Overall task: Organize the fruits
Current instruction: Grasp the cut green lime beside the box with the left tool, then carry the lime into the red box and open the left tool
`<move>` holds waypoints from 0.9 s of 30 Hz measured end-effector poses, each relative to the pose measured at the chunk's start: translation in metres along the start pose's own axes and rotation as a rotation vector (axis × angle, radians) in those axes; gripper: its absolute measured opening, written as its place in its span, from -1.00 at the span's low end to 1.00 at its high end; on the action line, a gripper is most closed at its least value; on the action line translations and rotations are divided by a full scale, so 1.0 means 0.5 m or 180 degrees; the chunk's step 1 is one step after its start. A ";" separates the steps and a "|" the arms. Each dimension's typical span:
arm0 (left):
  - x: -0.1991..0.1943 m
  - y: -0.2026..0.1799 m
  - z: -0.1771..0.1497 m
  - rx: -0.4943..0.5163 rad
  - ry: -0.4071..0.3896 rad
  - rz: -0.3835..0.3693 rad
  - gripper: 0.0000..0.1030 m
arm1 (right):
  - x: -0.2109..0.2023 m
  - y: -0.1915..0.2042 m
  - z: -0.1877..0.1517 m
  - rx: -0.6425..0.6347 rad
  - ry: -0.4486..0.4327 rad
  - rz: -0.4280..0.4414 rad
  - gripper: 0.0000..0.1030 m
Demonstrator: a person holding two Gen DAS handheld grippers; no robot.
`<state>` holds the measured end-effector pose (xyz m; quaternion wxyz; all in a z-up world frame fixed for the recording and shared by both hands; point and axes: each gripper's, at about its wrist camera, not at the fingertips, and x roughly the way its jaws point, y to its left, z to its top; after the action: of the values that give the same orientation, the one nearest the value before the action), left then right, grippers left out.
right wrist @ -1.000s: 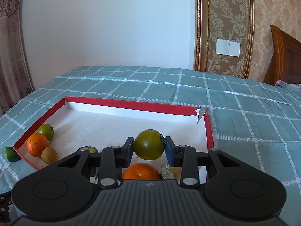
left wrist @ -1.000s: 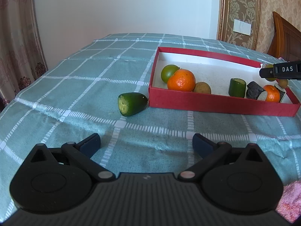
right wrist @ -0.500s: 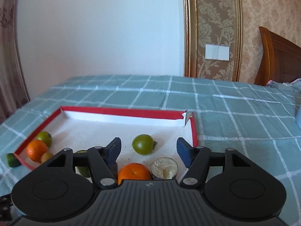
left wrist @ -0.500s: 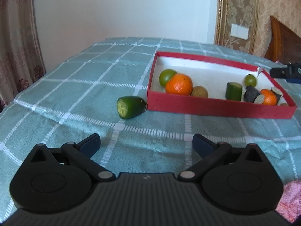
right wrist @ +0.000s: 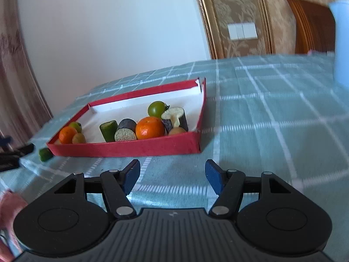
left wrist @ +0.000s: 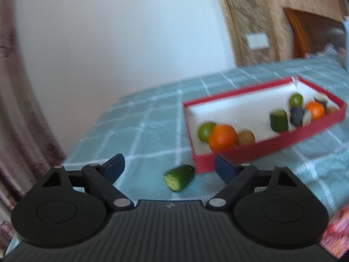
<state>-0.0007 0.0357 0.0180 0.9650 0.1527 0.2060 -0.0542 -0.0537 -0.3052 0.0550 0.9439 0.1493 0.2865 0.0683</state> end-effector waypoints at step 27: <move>0.090 0.078 -0.016 -0.0503 0.0524 -0.0710 -0.37 | 0.007 -0.023 -0.004 0.0195 0.0081 0.0272 0.48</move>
<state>0.0439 0.0731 0.0030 0.9419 0.0563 0.3037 -0.1320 -0.0513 -0.3150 0.0478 0.9314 0.1893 0.2938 0.1016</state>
